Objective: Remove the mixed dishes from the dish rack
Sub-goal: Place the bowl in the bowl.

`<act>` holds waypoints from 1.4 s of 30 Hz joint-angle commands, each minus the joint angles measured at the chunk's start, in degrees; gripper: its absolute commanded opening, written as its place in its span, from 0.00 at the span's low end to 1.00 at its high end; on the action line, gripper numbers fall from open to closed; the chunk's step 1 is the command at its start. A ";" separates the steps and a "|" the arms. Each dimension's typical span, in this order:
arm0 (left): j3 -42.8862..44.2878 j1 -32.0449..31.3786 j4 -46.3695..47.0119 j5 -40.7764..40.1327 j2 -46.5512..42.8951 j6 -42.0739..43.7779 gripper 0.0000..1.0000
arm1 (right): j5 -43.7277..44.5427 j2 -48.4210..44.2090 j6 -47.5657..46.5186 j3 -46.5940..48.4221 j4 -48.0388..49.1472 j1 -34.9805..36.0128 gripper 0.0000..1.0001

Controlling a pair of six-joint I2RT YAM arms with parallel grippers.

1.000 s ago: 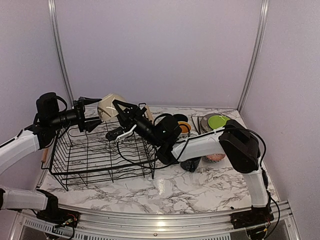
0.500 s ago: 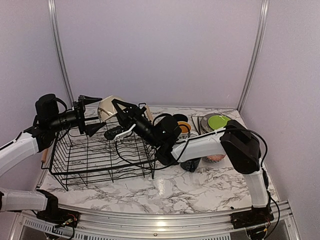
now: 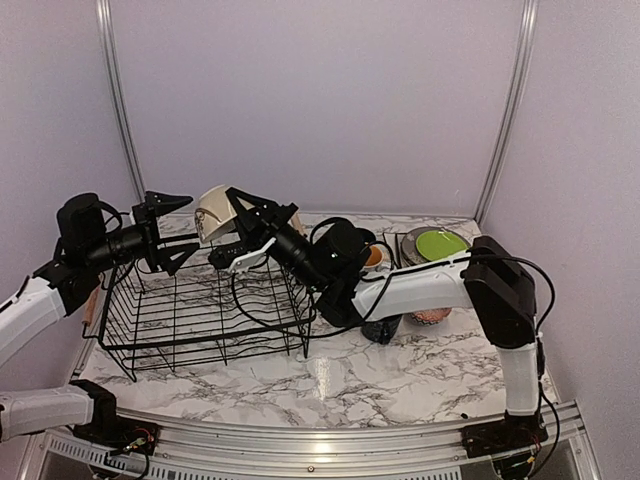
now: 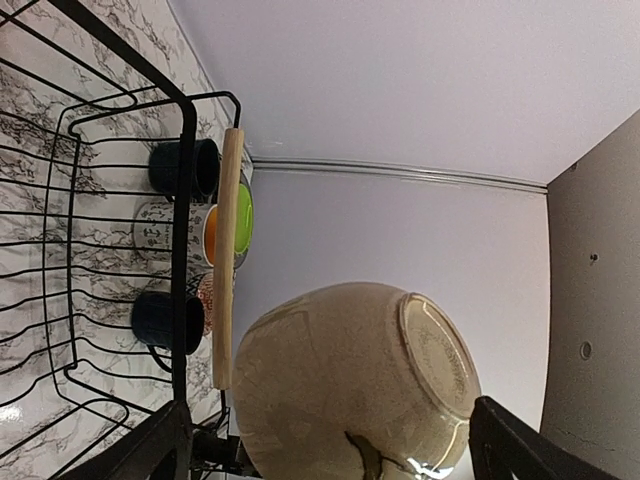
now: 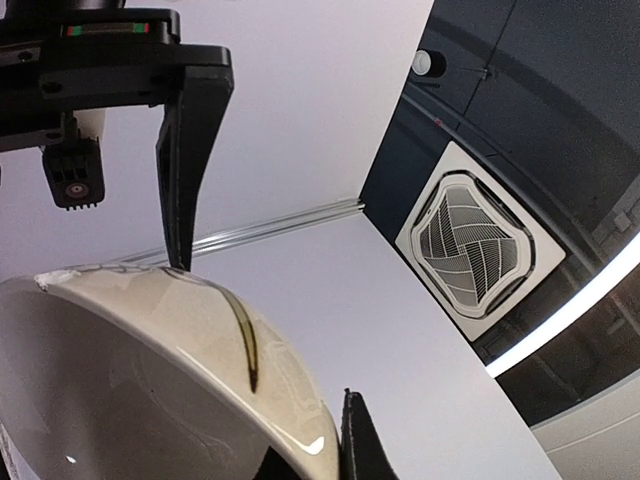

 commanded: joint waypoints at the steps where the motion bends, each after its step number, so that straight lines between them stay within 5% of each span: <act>1: -3.20 0.28 -0.85 -5.45 -4.09 2.27 0.99 | 1.45 -5.18 1.30 -0.38 2.69 0.62 0.00; 5: -2.14 0.37 -1.10 -8.45 -6.50 5.64 0.99 | 5.03 -6.93 2.74 -1.07 1.90 0.61 0.00; 11: 9.43 0.39 -20.21 -14.55 -4.50 26.79 0.99 | 14.02 -15.93 12.23 -2.59 -13.10 0.60 0.00; 18: 13.46 0.41 -24.67 -19.29 -2.29 39.11 0.99 | 25.91 -30.38 39.47 -1.67 -46.00 -1.15 0.00; 21: 14.23 0.39 -24.12 -19.51 -0.66 41.40 0.99 | 27.78 -33.03 56.06 4.75 -67.59 -4.00 0.00; 25: 15.79 0.39 -22.61 -19.14 1.91 43.71 0.99 | 21.93 -36.42 76.84 9.89 -97.73 -9.72 0.00; 31: 17.33 0.39 -23.37 -20.83 6.30 48.90 0.99 | 9.04 -45.94 98.19 1.88 -121.94 -13.79 0.00; 37: 18.07 0.40 -20.68 -20.37 8.25 48.62 0.99 | -0.22 -51.65 110.82 -10.05 -132.29 -16.48 0.00; 42: 17.31 0.43 -20.28 -20.77 6.91 48.74 0.99 | -10.17 -54.19 115.29 -24.72 -128.44 -22.28 0.00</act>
